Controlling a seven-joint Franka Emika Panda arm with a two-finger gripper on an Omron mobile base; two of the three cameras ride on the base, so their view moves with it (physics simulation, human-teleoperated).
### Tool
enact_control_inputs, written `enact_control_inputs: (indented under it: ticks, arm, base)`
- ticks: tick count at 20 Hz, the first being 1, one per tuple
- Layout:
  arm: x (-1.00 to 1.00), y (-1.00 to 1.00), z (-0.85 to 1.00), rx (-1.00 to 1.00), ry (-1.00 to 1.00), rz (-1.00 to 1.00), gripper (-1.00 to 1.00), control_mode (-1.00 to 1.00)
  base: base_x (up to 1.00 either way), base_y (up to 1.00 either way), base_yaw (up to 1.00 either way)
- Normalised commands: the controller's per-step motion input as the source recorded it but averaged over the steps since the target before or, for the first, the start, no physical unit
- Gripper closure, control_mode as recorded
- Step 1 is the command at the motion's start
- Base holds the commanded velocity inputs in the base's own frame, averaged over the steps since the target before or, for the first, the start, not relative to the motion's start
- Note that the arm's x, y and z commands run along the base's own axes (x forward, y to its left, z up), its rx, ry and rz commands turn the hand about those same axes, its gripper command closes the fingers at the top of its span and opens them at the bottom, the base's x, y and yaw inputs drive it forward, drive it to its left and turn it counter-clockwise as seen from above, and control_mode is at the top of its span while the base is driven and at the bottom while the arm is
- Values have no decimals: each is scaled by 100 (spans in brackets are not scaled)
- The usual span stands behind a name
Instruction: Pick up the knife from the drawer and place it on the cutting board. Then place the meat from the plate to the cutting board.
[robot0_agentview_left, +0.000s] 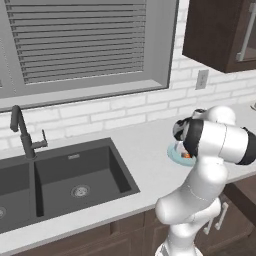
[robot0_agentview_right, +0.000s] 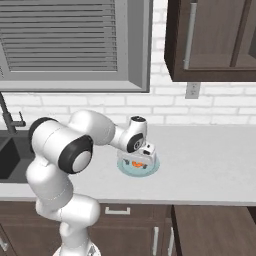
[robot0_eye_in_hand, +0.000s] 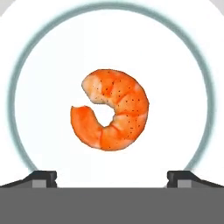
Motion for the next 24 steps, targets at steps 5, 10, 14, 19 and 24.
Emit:
enact_control_inputs:
  ticks: [5,10,14,19,24]
  arm:
    - [32,-1,-17,3,-2,0,-100,-100]
    - [29,-1,-22,0,-2,0,-100,-100]
    - [4,-2,-37,0,0,0,-100,-100]
    - [0,0,-48,0,0,0,100,-100]
    - [0,8,-34,0,0,0,100,-100]
  base:
    - [0,0,0]
    - [0,0,0]
    - [0,0,0]
    - [0,0,0]
    - [0,0,0]
